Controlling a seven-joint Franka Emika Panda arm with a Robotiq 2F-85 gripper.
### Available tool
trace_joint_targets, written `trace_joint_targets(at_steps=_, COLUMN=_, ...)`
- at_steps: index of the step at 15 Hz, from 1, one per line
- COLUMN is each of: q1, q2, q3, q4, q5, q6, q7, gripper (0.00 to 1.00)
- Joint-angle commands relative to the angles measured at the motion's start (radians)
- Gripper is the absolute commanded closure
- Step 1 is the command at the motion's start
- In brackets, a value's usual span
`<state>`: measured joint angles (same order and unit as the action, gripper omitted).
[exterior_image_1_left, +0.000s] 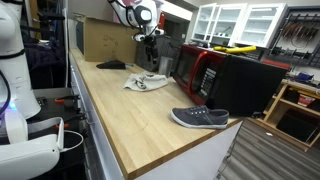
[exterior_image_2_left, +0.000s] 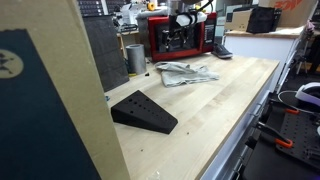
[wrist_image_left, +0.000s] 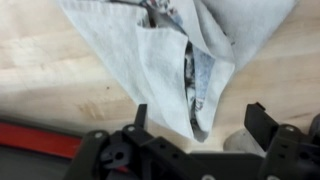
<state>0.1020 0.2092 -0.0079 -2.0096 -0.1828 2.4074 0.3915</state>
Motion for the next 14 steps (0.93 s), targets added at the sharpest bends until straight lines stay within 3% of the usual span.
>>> trace_joint_targets(at_steps=1, q1=-0.005, q2=-0.038, q3=0.009, q4=0.032, q5=0.050, q6=-0.273, q7=-0.031, gripper=0.00)
trace_joint_targets(at_steps=5, q1=-0.009, q2=-0.032, q3=0.010, q4=0.049, q5=0.044, q6=-0.475, q7=-0.016, gripper=0.00)
trace_joint_targets(at_steps=7, q1=-0.013, q2=-0.032, q3=0.014, q4=0.032, q5=0.063, q6=-0.503, q7=-0.031, gripper=0.00)
trace_joint_targets(at_steps=14, q1=-0.001, q2=0.024, q3=0.034, q4=0.008, q5=0.090, q6=-0.451, q7=-0.034, gripper=0.00)
